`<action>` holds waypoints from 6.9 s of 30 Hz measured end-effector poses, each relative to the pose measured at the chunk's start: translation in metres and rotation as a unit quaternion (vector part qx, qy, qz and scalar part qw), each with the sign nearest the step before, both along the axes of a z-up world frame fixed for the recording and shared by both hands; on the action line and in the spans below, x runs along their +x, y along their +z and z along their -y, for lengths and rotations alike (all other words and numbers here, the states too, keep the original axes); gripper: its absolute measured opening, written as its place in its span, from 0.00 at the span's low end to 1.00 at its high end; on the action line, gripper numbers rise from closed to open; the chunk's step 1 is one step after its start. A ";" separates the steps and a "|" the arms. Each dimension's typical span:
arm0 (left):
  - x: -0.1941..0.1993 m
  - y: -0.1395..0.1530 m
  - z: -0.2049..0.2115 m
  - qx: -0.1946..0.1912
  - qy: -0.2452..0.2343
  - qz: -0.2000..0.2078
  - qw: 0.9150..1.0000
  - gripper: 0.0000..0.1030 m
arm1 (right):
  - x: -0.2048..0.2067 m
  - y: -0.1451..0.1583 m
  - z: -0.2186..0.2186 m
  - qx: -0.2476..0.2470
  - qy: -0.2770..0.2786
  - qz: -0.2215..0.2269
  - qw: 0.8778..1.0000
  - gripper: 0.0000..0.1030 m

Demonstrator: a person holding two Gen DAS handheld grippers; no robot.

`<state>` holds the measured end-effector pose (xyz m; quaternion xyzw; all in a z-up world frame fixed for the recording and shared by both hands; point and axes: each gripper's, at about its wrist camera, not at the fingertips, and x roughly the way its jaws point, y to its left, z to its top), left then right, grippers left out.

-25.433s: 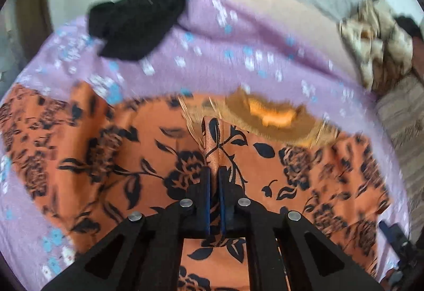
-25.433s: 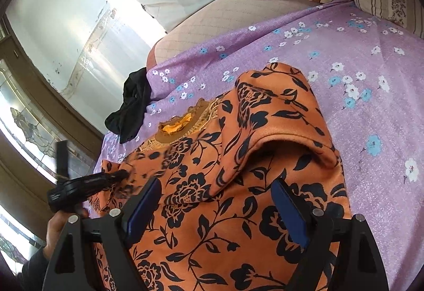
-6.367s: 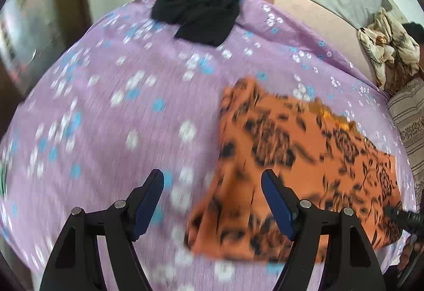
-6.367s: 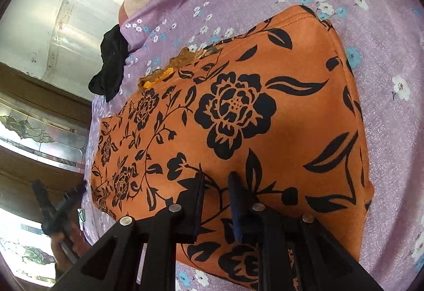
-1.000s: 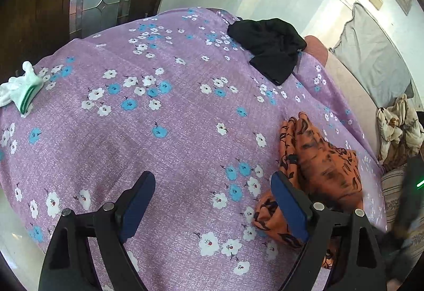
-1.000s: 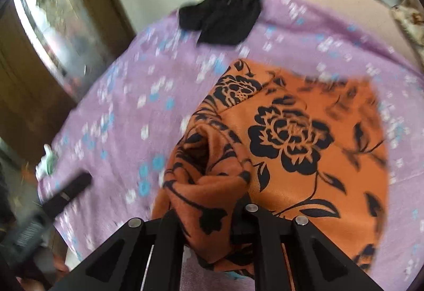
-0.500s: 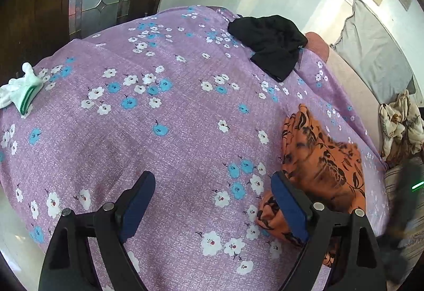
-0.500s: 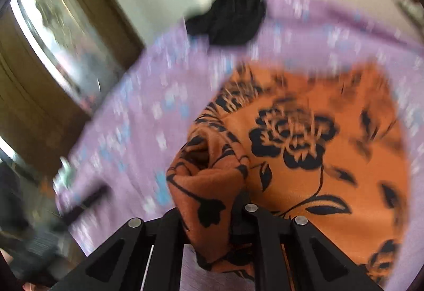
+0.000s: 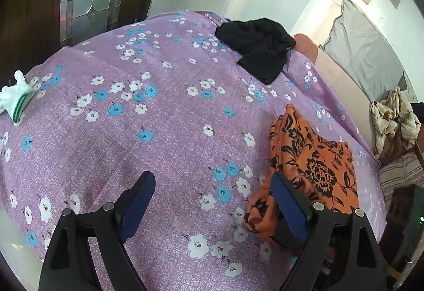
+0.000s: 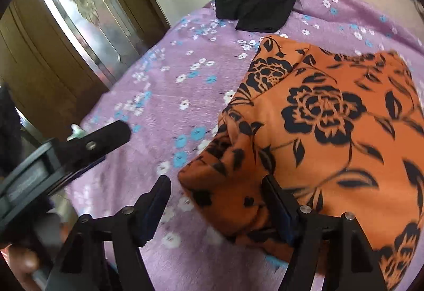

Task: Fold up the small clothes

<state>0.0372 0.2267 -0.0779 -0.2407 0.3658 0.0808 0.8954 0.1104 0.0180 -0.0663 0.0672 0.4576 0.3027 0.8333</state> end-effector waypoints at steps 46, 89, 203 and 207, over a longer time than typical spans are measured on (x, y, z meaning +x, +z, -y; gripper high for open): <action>0.095 -0.037 0.093 0.118 -0.134 -0.098 0.979 0.79 | 0.045 -0.051 0.203 0.188 -0.149 -0.185 0.953 0.49; 0.087 -0.017 0.050 -0.004 -0.106 -0.040 0.994 0.79 | 0.072 0.041 0.119 0.086 -0.056 -0.051 0.993 0.68; 0.163 -0.019 0.187 -0.055 -0.272 -0.111 0.954 0.58 | 0.101 -0.010 0.316 0.051 -0.195 -0.096 0.975 0.55; 0.135 0.012 0.176 -0.023 -0.279 -0.069 0.958 0.58 | 0.085 0.035 0.303 0.038 -0.192 -0.023 0.980 0.55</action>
